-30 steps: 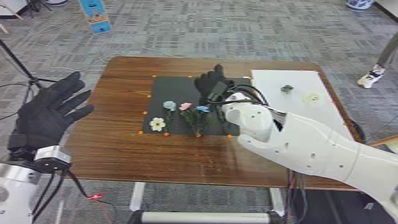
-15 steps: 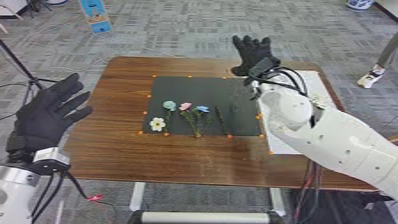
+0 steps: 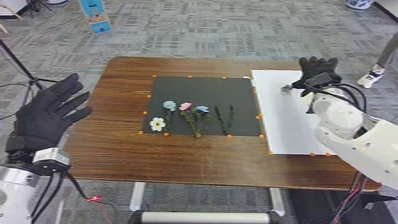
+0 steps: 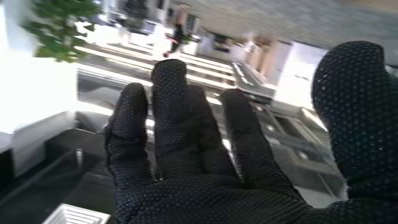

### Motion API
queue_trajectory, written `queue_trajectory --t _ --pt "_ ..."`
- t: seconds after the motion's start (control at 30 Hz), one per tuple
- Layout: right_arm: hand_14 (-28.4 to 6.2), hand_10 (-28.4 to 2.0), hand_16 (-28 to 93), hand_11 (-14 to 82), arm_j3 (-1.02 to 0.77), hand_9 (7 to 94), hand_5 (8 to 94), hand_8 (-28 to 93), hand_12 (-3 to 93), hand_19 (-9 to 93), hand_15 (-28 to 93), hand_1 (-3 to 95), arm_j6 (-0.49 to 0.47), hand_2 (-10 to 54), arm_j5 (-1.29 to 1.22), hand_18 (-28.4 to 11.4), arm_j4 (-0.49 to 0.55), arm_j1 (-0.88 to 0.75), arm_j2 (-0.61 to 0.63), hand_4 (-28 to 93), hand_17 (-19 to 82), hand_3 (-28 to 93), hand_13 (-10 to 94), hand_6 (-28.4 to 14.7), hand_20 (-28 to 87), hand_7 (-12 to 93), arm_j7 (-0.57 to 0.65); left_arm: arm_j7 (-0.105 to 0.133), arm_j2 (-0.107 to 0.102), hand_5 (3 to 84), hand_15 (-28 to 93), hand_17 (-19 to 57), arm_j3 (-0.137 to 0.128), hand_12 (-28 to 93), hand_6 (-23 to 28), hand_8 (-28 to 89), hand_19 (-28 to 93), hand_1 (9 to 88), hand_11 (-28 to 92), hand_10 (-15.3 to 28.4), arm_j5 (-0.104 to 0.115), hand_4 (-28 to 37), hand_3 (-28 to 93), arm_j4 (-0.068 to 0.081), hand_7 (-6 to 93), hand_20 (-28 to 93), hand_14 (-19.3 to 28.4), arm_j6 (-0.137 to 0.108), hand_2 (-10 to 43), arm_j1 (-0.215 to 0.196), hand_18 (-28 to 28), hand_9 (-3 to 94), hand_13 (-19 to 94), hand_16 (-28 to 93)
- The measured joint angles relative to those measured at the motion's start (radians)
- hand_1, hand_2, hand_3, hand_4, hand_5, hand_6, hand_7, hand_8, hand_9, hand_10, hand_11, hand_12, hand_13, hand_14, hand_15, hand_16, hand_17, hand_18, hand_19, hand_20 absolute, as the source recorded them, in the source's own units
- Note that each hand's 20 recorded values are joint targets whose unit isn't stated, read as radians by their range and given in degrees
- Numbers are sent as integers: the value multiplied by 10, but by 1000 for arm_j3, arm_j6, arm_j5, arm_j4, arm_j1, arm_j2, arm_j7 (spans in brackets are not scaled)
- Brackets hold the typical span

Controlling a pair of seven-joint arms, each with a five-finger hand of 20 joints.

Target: Arrange flowers

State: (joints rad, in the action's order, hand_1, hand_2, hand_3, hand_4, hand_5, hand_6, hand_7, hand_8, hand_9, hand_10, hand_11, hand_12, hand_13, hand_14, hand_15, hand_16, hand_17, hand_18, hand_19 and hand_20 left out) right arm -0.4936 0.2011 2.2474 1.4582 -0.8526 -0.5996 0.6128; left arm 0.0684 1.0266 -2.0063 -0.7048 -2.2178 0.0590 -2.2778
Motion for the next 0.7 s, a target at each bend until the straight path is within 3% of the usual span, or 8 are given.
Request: queue_trajectory --t 0.23,0.3,0.47,0.7 --pt "-114 -145 209 145 82 277 291 -101 203 704 676 307 225 -95 -2 -200 -164 17 -18 -283 141 834 350 -64 518 197 -42 0 0 249 152 -128 2 152 28 -91 395 201 164 101 0 -283 674 0 169 69 128 0 -62 2 223 200 175 42" --pt "-111 -149 201 134 66 266 280 -93 204 699 661 306 198 -95 -4 -201 -159 10 -20 -283 138 834 348 -70 514 183 -30 0 0 249 152 -128 3 151 28 -91 395 200 164 101 0 -283 675 0 169 69 128 -1 -62 2 223 200 174 43" --pt "-112 -150 197 122 -8 264 270 -85 199 697 657 302 -63 -95 -40 -201 -114 -10 -19 -283 136 837 348 -71 513 168 -9 0 0 250 151 -128 4 152 28 -91 395 201 163 102 0 -283 672 0 172 69 128 -2 -61 2 223 200 175 43" --pt "-93 -170 173 74 5 313 268 -81 66 699 547 291 -76 -95 -93 -205 -132 -9 -20 -283 157 851 473 -64 496 144 -7 0 0 250 153 -128 4 152 29 -93 395 201 166 101 0 -283 673 0 173 69 128 -1 -61 1 223 202 175 43"
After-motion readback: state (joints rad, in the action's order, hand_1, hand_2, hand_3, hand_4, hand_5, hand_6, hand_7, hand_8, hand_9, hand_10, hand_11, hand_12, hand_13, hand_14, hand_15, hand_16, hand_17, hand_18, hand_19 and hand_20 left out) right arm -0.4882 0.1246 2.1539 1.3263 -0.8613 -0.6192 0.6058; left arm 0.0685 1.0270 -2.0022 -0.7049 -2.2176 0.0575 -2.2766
